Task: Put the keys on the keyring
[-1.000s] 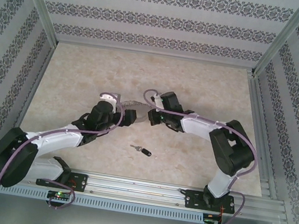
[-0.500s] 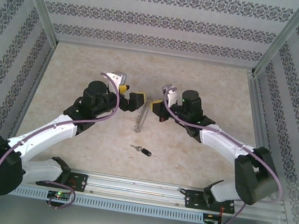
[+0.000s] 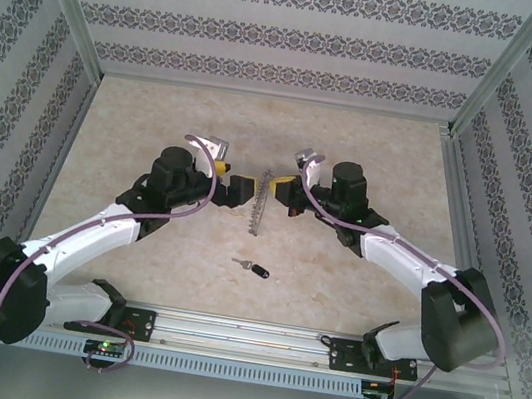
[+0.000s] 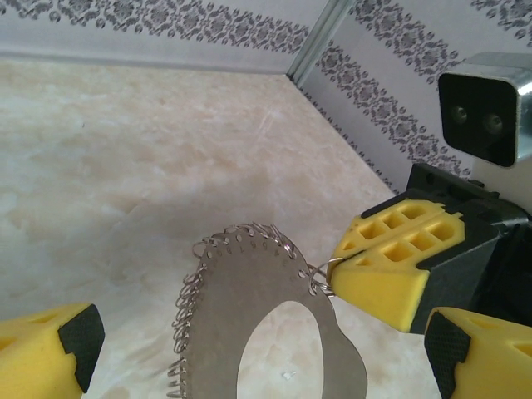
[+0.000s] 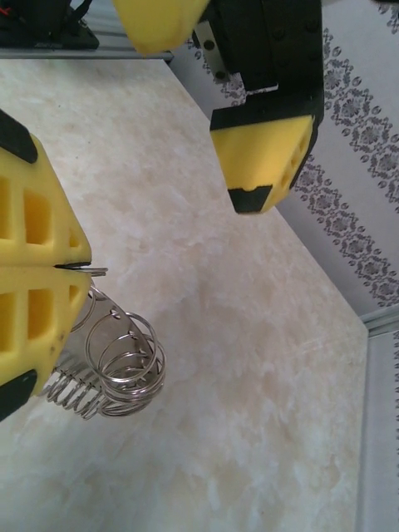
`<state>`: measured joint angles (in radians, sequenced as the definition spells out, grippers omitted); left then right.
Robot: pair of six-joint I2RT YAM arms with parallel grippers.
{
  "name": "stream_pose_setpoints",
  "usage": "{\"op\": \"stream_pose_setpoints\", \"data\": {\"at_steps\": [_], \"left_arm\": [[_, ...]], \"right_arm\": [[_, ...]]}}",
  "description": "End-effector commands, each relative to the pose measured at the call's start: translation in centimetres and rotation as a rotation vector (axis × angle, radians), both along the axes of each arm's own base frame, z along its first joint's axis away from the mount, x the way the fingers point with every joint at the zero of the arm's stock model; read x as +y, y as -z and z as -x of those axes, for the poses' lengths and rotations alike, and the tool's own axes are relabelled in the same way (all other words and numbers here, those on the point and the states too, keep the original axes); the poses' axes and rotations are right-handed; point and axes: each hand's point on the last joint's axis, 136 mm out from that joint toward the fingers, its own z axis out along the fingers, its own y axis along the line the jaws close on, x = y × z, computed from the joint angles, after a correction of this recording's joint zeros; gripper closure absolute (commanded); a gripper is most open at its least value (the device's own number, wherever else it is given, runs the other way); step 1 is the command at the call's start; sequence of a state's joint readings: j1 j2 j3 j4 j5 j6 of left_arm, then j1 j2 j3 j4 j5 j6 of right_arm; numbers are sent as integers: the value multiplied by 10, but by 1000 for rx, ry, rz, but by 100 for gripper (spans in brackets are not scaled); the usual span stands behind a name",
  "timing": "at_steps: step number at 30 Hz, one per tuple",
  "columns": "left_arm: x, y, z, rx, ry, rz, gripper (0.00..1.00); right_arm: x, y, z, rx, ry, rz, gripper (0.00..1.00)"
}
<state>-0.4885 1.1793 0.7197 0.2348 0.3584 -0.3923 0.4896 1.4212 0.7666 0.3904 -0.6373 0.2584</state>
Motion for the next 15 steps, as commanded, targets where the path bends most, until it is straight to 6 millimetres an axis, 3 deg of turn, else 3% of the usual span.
{"op": "stream_pose_setpoints", "data": {"at_steps": [1, 7, 11, 15], "left_arm": [[12, 0, -4, -10, -51, -1, 0], [29, 2, -2, -14, -120, -15, 0], [40, 0, 0, -20, -153, -20, 0], [47, -4, 3, -29, -172, -22, 0]], "right_arm": [[18, -16, -8, -32, -23, -52, 100], [56, -24, -25, -23, -48, -95, 100], [65, -23, -42, -10, -13, -138, 100], [54, 9, -55, 28, 76, -115, 100]]}}
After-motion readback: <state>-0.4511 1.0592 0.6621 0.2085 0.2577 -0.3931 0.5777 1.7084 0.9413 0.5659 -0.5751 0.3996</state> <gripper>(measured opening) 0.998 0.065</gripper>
